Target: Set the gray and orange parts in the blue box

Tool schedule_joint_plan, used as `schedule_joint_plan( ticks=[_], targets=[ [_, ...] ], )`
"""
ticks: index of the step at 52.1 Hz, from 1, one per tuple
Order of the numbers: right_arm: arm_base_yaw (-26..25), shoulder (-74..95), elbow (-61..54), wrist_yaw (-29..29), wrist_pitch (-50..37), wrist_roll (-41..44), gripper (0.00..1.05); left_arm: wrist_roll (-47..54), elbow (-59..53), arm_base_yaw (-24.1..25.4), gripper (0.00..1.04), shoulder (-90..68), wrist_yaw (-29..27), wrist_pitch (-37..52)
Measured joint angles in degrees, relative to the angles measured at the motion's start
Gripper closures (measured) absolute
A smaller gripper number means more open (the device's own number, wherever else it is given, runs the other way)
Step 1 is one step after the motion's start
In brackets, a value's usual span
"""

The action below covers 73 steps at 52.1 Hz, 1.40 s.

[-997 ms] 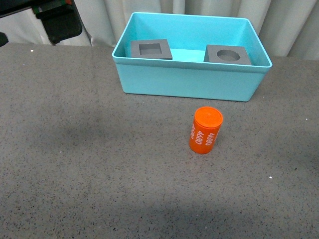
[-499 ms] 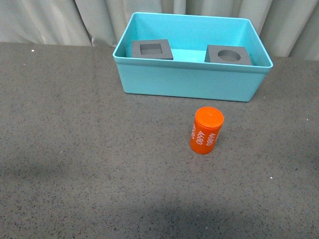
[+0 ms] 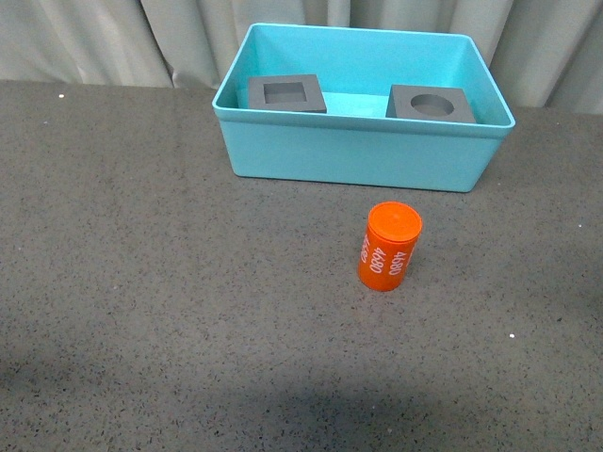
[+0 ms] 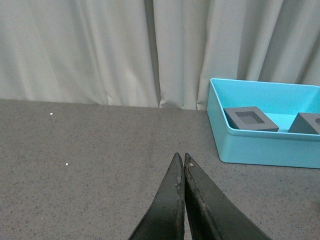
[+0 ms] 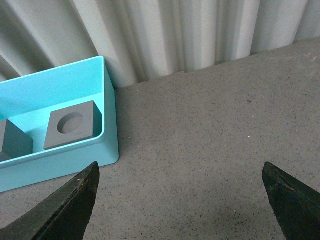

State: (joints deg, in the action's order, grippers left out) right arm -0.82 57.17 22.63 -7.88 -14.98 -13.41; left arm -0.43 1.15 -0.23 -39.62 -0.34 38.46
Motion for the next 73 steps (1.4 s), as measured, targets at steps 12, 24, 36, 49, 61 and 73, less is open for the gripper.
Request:
schedule_joint_plan(
  ticks=[12, 24, 36, 49, 61, 73],
  targets=[
    [0.00, 0.00, 0.00, 0.00, 0.00, 0.00, 0.10, 0.00, -0.04, 0.09, 1.01, 10.36, 0.20, -9.49],
    [0.00, 0.00, 0.00, 0.02, 0.00, 0.00, 0.10, 0.00, -0.07, 0.09, 1.01, 16.83, 0.20, -15.45],
    [0.00, 0.00, 0.00, 0.02, 0.00, 0.00, 0.10, 0.00, -0.07, 0.09, 1.01, 22.80, 0.20, -21.42],
    [0.00, 0.00, 0.00, 0.02, 0.00, 0.00, 0.10, 0.00, -0.07, 0.09, 1.01, 27.54, 0.20, -26.16],
    [0.00, 0.00, 0.00, 0.02, 0.00, 0.00, 0.10, 0.02, -0.04, 0.09, 1.01, 37.27, 0.35, -37.62],
    [0.00, -0.07, 0.00, 0.02, 0.00, 0.00, 0.10, 0.00, -0.04, 0.09, 0.84, 39.32, 0.33, -38.34]
  ],
)
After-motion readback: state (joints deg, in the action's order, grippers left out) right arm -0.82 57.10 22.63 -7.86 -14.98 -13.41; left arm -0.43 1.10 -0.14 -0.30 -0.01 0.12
